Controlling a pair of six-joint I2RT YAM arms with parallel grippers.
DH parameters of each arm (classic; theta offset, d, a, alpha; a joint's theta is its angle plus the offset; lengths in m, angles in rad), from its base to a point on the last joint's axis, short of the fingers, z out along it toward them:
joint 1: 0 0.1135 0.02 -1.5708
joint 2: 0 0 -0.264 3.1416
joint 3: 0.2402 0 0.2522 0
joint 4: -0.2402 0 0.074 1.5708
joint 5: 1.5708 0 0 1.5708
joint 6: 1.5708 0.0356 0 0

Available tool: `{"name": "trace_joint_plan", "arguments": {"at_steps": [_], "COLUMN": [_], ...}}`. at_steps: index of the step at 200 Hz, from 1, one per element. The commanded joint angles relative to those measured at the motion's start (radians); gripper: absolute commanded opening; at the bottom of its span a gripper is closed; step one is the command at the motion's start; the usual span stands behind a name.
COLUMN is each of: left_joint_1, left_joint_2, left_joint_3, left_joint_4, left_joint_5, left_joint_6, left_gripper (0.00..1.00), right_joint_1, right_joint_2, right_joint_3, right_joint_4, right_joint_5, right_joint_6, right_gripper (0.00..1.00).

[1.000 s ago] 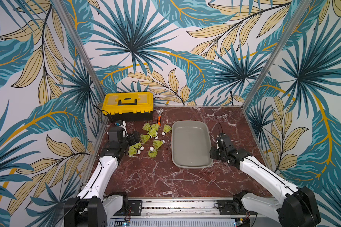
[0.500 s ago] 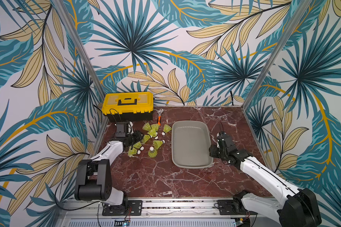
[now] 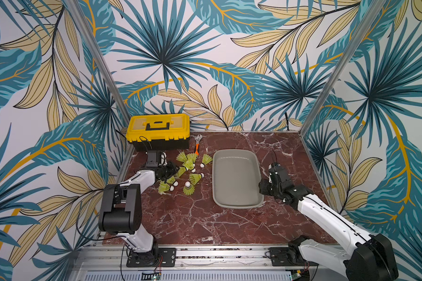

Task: Put the shuttlecocks into the storage box
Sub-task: Pick up the shuttlecock at the center of the board.

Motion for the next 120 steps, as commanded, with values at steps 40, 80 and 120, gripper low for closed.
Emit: {"name": "trace_joint_plan", "arguments": {"at_steps": [40,80,120], "left_joint_1": [0.008,0.008,0.008], "left_joint_2": [0.021,-0.051,-0.178], "left_joint_3": [0.077,0.059,0.056], "left_joint_4": [0.029,-0.017,-0.130], "left_joint_5": [0.062,0.076,0.076], "left_joint_6": [-0.017,-0.021,0.002], "left_gripper": [0.00,0.00,0.00], "right_joint_1": [0.005,0.005,0.006], "right_joint_2": [-0.018,-0.039,-0.060], "right_joint_3": [0.005,0.009,0.006], "right_joint_4": [-0.006,0.002,0.091], "right_joint_5": [0.005,0.007,-0.022], "right_joint_6": [0.009,-0.008,-0.089], "right_gripper": [0.55,0.56,0.56]}}
